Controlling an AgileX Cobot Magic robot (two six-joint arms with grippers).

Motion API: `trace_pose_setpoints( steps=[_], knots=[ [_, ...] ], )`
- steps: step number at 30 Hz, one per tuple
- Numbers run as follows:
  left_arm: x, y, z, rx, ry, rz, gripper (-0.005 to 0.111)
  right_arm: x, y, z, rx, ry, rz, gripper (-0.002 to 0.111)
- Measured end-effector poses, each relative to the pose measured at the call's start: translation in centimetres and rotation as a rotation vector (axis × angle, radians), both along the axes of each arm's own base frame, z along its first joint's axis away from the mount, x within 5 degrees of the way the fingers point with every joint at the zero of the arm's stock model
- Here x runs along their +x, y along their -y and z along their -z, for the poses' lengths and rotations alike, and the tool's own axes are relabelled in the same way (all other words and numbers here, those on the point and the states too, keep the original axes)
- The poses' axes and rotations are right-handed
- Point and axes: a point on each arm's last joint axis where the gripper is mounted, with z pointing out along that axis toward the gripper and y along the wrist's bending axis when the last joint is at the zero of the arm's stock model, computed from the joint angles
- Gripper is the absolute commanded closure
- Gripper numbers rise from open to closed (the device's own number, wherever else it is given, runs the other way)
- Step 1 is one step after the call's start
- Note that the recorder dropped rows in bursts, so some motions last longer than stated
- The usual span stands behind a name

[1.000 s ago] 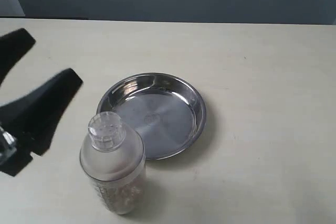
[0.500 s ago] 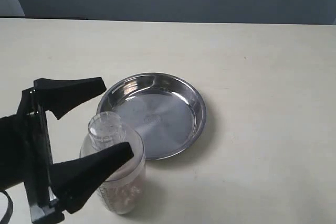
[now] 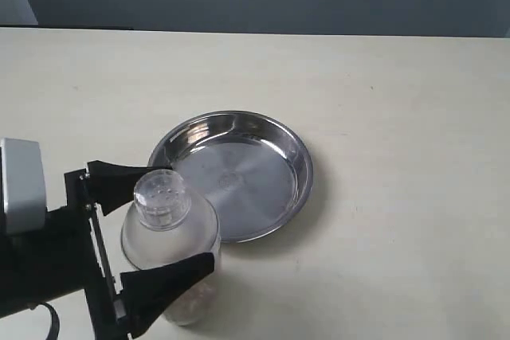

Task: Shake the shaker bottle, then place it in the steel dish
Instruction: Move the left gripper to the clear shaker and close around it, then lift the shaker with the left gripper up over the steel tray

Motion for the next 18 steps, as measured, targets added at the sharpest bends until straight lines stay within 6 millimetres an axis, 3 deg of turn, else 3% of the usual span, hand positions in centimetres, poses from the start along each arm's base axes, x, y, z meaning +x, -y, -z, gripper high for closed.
trace_pose_setpoints(
  steps=[18],
  knots=[
    [0.8, 0.1, 3.5, 0.115, -0.133, -0.012, 0.002, 0.0, 0.0, 0.0, 0.0, 0.0, 0.0, 0.109]
  ],
)
